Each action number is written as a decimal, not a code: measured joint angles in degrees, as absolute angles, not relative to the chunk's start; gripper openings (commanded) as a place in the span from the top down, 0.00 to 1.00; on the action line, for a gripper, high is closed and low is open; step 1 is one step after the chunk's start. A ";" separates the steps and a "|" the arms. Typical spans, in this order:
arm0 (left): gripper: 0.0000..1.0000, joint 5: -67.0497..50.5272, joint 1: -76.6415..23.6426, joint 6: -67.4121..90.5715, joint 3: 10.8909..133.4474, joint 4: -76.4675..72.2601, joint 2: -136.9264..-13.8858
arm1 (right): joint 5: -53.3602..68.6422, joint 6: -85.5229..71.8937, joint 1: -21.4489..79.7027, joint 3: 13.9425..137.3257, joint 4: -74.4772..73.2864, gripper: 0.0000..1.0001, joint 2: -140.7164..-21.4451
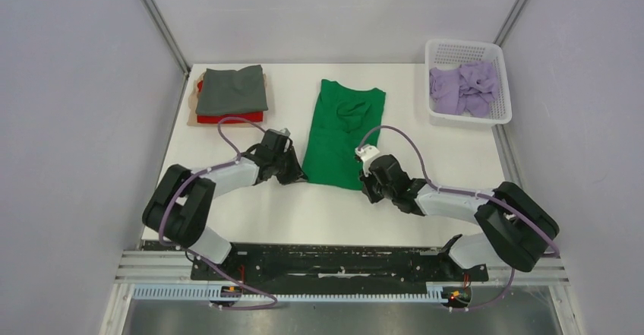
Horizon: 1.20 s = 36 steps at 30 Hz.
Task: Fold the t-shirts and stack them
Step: Grab one side of the 2/3 rectangular tshirt with both arms, then fold the long partially folded tshirt into a neat square
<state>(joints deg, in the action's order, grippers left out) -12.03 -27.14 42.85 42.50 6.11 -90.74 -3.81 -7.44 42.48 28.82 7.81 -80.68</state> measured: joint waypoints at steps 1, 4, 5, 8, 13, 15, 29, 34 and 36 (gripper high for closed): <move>0.98 -11.97 -27.16 43.05 41.36 6.35 -88.99 | -2.39 -7.49 42.78 28.67 7.03 1.00 -79.94; 0.98 -11.99 -27.18 43.46 37.47 9.39 -79.37 | 4.86 -7.44 43.62 28.16 4.25 1.00 -75.92; 0.98 -11.94 -27.29 43.48 36.45 11.14 -74.50 | 8.08 -7.44 43.86 28.16 3.44 1.00 -74.28; 0.98 -10.94 -27.66 43.48 35.38 16.25 -60.62 | 17.32 -7.57 45.30 28.16 1.13 1.00 -68.53; 0.98 -10.59 -27.79 43.46 36.49 25.04 -41.15 | 31.22 -9.78 46.28 28.29 -1.13 1.00 -60.93; 0.98 -10.41 -27.86 43.46 37.32 28.18 -36.71 | 34.63 -10.52 46.28 28.51 -1.21 1.00 -59.33; 0.98 1.13 -28.10 43.29 43.38 32.40 -44.47 | 35.33 -12.69 40.95 33.32 0.12 1.00 -62.26; 0.98 4.58 -27.94 42.26 46.65 28.60 -54.61 | 34.87 -13.15 35.11 36.82 0.95 1.00 -67.90; 0.98 5.28 -27.70 41.87 48.03 27.35 -57.89 | 34.70 -13.21 33.85 38.11 1.26 1.00 -69.91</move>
